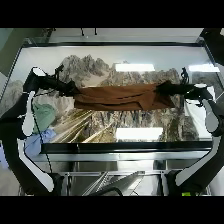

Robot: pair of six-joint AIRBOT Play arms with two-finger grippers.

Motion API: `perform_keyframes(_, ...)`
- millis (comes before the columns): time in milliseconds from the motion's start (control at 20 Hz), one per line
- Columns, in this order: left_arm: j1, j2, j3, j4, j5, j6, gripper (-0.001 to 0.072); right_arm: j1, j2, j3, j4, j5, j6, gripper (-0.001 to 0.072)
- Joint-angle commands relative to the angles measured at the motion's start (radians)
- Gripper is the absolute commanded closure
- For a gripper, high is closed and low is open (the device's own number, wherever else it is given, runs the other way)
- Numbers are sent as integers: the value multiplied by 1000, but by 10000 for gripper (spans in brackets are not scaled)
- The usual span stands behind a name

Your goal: Fold the shirts.

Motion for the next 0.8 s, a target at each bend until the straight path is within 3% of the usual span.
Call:
perform_keyframes(0,1,46,4,-1,31,-2,24,-16,32,70,-99,-3,9,242)
perform_keyframes(100,2,82,4,0,118,-13,25,-40,28,101,-250,-36,115,61)
perform_keyframes(250,0,131,4,-10,202,-45,24,-72,6,101,-337,14,166,57)
perform_keyframes(300,-7,145,4,-9,198,-45,25,-77,-2,101,-355,43,160,15)
perform_keyframes(750,-62,169,4,-68,91,-45,26,-58,-91,101,-349,140,137,35)
